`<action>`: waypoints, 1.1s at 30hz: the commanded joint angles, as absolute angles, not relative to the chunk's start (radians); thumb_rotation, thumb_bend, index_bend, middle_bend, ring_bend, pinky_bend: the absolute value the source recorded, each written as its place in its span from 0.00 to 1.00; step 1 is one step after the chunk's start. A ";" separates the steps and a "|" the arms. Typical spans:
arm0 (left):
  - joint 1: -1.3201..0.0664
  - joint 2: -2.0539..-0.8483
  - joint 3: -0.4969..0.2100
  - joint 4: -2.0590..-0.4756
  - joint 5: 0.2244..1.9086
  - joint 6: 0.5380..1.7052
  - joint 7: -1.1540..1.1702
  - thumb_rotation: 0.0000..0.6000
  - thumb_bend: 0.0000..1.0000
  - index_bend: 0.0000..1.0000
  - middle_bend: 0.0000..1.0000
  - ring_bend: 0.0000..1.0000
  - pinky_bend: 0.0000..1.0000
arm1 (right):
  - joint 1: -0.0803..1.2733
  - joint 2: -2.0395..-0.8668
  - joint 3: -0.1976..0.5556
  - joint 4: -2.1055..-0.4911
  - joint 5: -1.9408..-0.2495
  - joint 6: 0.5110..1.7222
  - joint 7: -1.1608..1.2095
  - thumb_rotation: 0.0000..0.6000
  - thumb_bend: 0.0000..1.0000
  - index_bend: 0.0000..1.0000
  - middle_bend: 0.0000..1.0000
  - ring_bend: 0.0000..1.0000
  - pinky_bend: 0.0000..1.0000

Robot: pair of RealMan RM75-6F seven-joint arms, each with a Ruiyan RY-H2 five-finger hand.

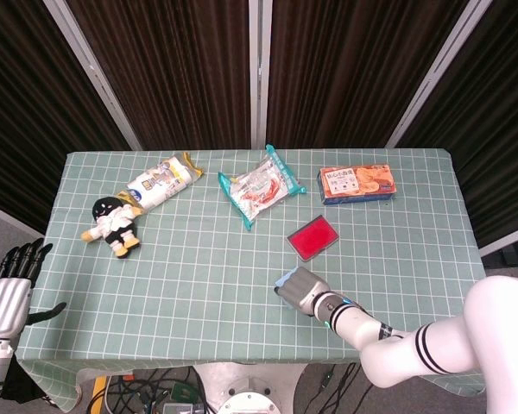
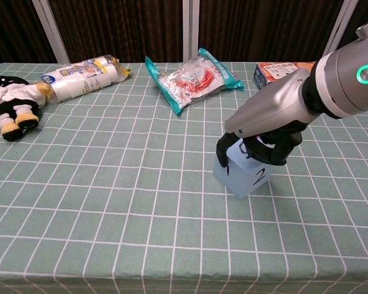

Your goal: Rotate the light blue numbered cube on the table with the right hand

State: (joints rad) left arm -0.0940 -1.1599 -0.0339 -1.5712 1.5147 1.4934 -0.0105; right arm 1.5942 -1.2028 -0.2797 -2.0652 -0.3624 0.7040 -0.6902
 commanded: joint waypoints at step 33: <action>-0.093 -1.156 -0.034 -1.574 1.519 1.497 -0.012 1.00 0.00 0.05 0.00 0.00 0.00 | 1.605 -1.161 -0.314 -1.978 -0.343 0.676 -0.522 1.00 1.00 0.00 1.00 0.90 0.82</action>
